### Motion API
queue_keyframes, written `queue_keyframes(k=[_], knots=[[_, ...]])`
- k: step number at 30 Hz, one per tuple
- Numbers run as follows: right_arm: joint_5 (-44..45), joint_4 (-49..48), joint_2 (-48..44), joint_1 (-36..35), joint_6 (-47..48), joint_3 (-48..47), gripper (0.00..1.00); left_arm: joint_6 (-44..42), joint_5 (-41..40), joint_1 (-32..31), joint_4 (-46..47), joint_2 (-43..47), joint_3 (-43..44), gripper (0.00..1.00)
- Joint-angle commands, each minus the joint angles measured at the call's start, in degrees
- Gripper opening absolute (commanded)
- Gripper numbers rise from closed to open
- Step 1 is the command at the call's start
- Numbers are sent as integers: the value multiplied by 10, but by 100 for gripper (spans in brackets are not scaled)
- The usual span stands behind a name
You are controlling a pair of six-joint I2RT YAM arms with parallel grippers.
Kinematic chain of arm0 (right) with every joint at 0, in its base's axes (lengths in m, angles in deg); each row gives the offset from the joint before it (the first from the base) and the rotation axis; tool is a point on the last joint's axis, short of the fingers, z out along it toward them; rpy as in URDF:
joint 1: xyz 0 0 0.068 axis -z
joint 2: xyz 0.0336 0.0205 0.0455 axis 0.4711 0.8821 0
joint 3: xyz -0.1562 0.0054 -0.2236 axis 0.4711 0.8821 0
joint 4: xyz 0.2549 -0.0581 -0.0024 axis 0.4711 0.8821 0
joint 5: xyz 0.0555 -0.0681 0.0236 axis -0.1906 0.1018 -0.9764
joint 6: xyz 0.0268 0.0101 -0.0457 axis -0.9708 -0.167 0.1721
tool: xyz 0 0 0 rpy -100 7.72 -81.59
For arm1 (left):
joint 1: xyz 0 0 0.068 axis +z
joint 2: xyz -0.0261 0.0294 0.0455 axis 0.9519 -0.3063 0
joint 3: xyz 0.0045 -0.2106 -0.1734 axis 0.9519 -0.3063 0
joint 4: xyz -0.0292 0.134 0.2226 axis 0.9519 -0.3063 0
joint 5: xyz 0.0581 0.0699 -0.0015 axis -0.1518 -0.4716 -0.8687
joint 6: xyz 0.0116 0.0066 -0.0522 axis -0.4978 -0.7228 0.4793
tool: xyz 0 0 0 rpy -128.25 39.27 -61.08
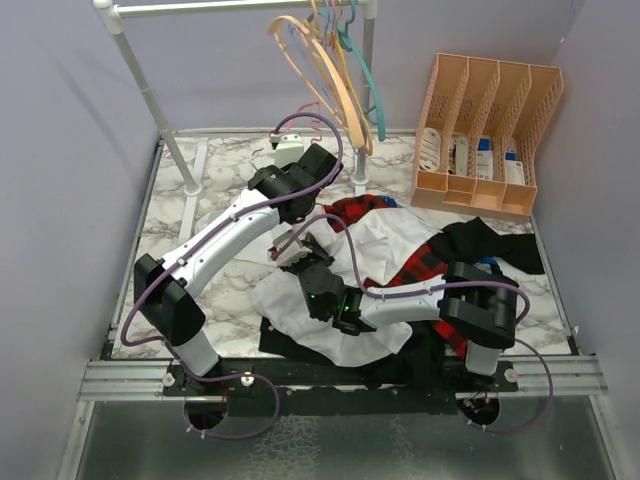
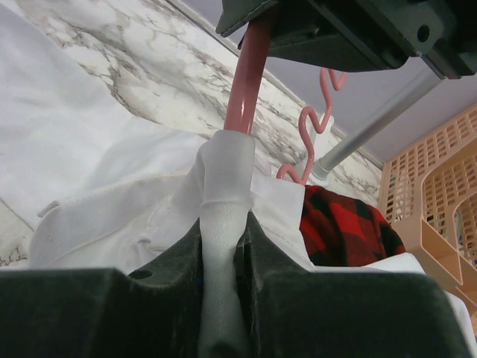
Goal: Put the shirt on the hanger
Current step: Hang the shirt at the center of the board.
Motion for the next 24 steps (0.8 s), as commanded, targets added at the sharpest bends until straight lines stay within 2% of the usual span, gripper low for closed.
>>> queue_keyframes(k=[1,5,7,9,12,15,18,22,24], knots=[[42,-48,2,4,53,10,1,-27,-12,-5,-12,34,-3,0],[22,-5,-31,3,17,19,1,-37,-12,-4,-10,36,17,0],[-1,63,-56,2,-36,18,1,-47,-8,-4,-7,37,29,22],[-27,125,-82,2,-81,17,1,-68,3,-3,0,41,39,55],[-59,202,-113,2,-133,15,1,-106,13,-4,30,62,35,77],[-84,251,-139,1,-164,17,1,-158,23,-4,102,114,-6,98],[-106,283,-159,1,-182,22,1,-212,38,-4,163,167,-47,99],[-140,319,-185,1,-207,25,1,-273,53,2,168,175,-28,99],[-150,325,-203,0,-219,28,1,-331,67,7,184,180,-25,99]])
